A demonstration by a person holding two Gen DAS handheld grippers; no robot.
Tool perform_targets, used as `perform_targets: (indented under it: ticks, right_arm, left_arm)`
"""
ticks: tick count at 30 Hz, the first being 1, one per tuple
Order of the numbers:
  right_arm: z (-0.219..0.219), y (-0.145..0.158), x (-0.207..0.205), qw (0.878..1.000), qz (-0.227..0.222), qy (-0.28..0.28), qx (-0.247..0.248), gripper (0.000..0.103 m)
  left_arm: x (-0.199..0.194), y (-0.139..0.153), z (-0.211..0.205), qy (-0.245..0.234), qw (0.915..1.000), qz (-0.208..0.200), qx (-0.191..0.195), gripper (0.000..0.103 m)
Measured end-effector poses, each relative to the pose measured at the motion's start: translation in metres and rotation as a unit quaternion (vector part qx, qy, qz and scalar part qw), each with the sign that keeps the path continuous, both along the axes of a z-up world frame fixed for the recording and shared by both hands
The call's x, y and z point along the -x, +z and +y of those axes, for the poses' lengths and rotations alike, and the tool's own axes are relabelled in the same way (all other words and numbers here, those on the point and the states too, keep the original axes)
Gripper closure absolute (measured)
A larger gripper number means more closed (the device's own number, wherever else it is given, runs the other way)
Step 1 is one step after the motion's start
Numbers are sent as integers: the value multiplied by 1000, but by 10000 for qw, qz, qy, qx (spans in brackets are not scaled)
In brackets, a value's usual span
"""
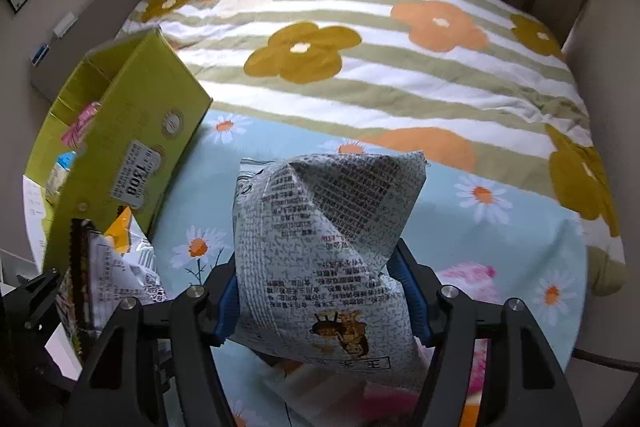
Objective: Organize snacks
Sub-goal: 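Grasp the red-white TATRE bag with the left tool while the right tool grasps the grey printed bag, then carry both bags into the yellow box and open both tools to release them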
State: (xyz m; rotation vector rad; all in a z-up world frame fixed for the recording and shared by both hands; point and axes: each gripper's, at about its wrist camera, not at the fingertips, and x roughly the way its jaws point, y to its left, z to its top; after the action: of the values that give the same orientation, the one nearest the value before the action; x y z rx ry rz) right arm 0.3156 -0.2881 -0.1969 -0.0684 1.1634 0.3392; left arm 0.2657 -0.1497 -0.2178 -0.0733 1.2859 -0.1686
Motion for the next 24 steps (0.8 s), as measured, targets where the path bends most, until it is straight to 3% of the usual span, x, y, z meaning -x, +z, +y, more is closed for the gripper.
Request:
perform_targets:
  ticks: [14, 24]
  right_arm:
    - [-26, 88, 55, 9962, -787, -339, -141, 41]
    - [4, 135, 77, 9913, -1202, -228, -494, 41]
  left_arm:
    - [32, 75, -10, -233, 9963, -811, 149, 22]
    - [36, 133, 53, 123, 9897, -1404, 257, 22]
